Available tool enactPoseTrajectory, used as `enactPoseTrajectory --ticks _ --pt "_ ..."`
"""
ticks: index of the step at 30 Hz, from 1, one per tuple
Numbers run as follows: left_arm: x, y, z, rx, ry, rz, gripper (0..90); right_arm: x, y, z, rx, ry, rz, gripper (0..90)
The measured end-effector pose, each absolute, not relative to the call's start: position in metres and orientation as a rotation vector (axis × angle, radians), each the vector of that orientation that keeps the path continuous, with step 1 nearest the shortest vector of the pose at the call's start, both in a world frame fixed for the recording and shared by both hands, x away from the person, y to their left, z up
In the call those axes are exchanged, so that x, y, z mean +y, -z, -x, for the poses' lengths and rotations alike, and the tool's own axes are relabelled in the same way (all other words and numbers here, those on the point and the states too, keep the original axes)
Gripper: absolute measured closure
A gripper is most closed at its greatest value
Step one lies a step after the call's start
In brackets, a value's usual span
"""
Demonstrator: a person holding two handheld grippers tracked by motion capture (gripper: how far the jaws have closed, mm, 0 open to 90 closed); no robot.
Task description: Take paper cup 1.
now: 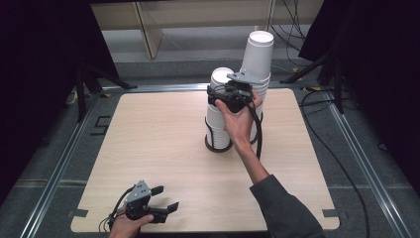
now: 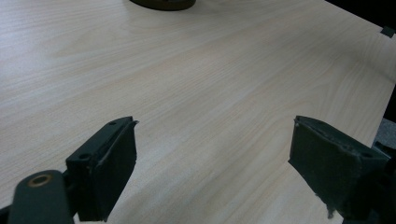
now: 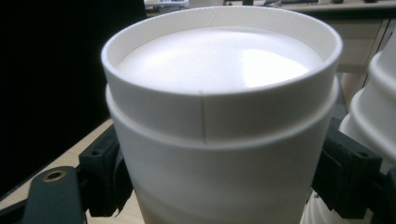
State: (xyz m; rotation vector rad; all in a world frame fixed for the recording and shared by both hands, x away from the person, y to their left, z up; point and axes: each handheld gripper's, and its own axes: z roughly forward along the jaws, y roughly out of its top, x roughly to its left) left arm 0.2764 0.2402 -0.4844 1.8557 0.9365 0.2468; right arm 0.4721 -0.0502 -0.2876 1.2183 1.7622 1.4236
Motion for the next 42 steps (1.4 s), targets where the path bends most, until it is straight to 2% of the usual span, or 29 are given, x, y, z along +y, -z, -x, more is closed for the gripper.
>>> enactPoseTrajectory --ticks 12,19,26,36,42 --pt "0.24 0.484 -0.276 0.943 -0.245 -1.87 14.3 -0.067 0.249 -0.457 1.719 -1.57 -1.177 18.8" --pt "0.24 0.484 -0.276 0.944 -0.245 -1.872 14.3 -0.079 0.24 -0.443 1.733 -1.615 -1.135 18.8" --pt "0.24 0.485 -0.277 0.946 -0.247 -1.857 14.3 -0.088 0.255 -0.42 1.816 -1.646 -1.101 18.8" --pt "0.239 0.485 -0.279 0.946 -0.275 -1.868 14.3 -0.089 0.298 -0.384 1.956 -1.689 -1.056 18.8" --pt "0.237 0.483 -0.28 0.92 -0.326 -1.875 14.3 -0.09 0.316 -0.379 2.013 -1.661 -1.041 18.7"
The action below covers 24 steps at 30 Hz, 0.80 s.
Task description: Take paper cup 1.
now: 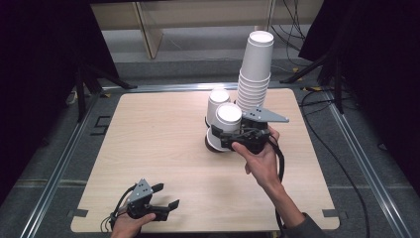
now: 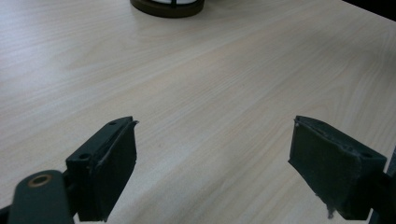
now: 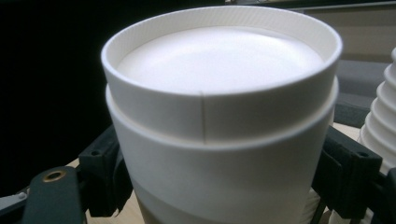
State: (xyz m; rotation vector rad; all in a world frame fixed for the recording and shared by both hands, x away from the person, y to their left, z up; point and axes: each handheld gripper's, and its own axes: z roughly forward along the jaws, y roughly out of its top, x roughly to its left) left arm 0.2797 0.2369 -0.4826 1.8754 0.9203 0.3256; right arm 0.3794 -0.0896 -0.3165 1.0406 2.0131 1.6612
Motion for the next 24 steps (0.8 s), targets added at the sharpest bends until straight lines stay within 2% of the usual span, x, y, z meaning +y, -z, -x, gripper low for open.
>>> enactPoseTrajectory --ticks 2,7,24 --pt "0.238 0.481 -0.28 0.909 -0.352 -1.911 14.3 -0.09 0.319 -0.38 2.013 -1.654 -1.028 18.7" --pt "0.232 0.479 -0.285 0.895 -0.382 -1.877 14.3 -0.087 0.337 -0.379 2.054 -1.654 -1.038 18.7" --pt "0.227 0.477 -0.297 0.867 -0.408 -1.832 14.3 -0.071 0.369 -0.379 2.175 -1.682 -1.014 18.7"
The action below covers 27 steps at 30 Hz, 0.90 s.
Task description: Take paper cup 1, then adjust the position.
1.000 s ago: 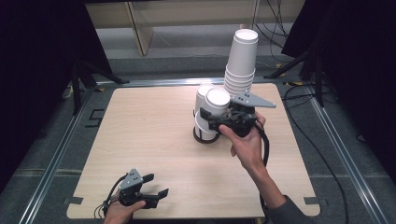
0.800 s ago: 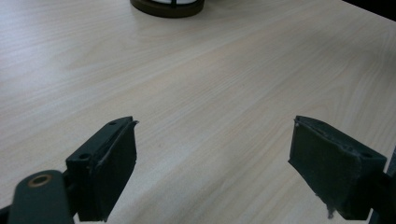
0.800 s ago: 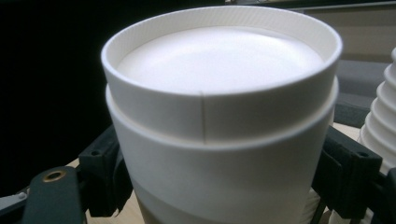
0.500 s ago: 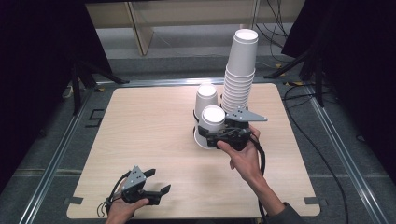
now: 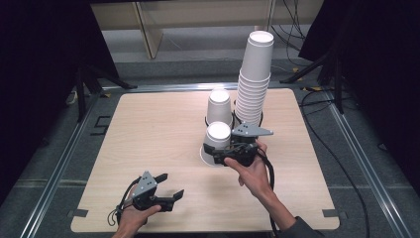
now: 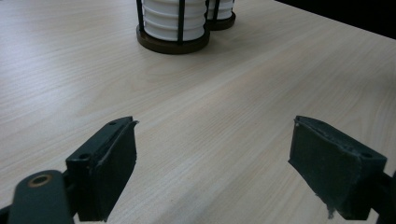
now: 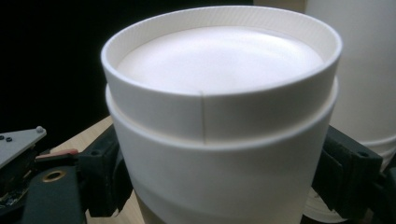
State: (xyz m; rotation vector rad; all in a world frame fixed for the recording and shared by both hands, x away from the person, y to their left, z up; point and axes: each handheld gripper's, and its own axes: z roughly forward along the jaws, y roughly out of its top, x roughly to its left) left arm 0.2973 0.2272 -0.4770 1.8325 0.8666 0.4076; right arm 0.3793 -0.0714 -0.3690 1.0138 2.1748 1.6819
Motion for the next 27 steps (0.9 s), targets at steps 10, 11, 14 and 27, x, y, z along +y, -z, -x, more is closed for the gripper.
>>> enactPoseTrajectory --ticks 10,11,14,27 --pt "0.227 0.478 -0.297 0.855 -0.406 -1.807 14.2 -0.055 0.39 -0.375 2.246 -1.674 -0.987 18.6" --pt "0.227 0.478 -0.297 0.855 -0.406 -1.807 14.3 -0.054 0.391 -0.375 2.258 -1.674 -0.983 18.6" --pt "0.228 0.477 -0.296 0.851 -0.407 -1.811 14.3 -0.05 0.394 -0.374 2.266 -1.679 -0.981 18.6" --pt "0.228 0.473 -0.293 0.81 -0.381 -1.729 14.2 -0.031 0.407 -0.371 2.295 -1.691 -0.898 18.6"
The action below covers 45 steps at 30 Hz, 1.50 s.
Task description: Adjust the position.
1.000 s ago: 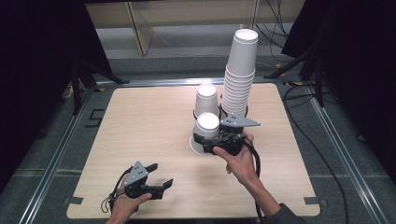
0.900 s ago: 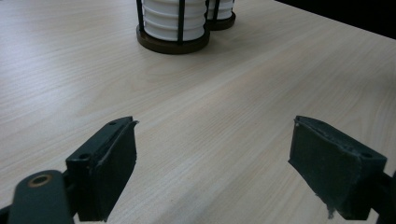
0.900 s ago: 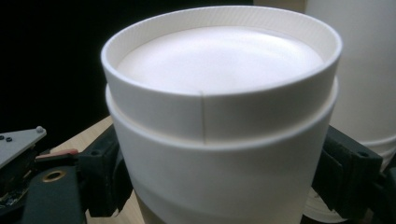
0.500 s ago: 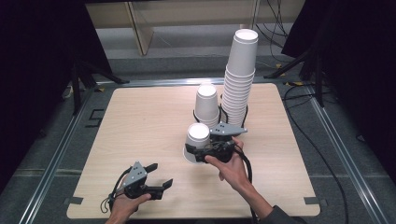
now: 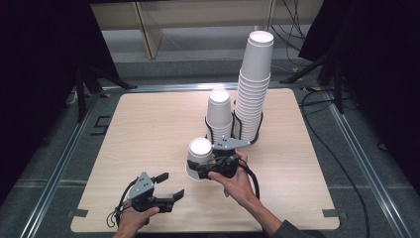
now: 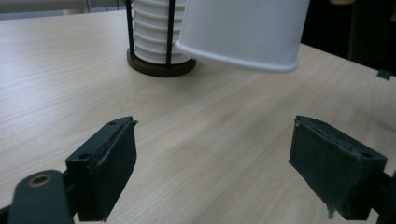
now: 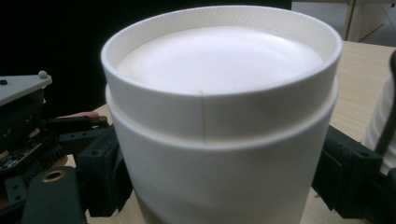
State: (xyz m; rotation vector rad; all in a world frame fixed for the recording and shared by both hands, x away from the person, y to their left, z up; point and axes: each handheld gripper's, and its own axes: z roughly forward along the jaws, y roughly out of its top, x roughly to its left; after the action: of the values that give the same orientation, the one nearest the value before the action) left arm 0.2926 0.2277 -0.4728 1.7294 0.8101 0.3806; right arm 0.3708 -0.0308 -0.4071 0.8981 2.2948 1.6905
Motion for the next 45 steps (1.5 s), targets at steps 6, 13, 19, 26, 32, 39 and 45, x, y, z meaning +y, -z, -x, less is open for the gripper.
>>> enactPoseTrajectory --ticks 6,13,19,26,32,39,45 --pt "0.226 0.47 -0.29 0.773 -0.391 -1.716 14.2 -0.018 0.412 -0.366 2.339 -1.716 -0.867 18.6" --pt "0.219 0.471 -0.291 0.756 -0.415 -1.735 14.2 -0.007 0.414 -0.36 2.35 -1.722 -0.851 18.6" --pt "0.216 0.471 -0.291 0.767 -0.424 -1.733 13.2 0.004 0.415 -0.354 2.381 -1.734 -0.812 18.7" --pt "0.214 0.471 -0.291 0.763 -0.429 -1.733 4.1 0.01 0.418 -0.351 2.421 -1.774 -0.792 18.8" --pt "0.212 0.472 -0.292 0.763 -0.43 -1.718 0.6 0.015 0.418 -0.347 2.448 -1.78 -0.805 18.8" --pt "0.211 0.473 -0.293 0.75 -0.436 -1.713 0.0 0.016 0.418 -0.345 2.461 -1.813 -0.806 18.8" --pt "0.211 0.473 -0.292 0.75 -0.427 -1.719 0.0 0.017 0.418 -0.344 2.463 -1.817 -0.8 18.8"
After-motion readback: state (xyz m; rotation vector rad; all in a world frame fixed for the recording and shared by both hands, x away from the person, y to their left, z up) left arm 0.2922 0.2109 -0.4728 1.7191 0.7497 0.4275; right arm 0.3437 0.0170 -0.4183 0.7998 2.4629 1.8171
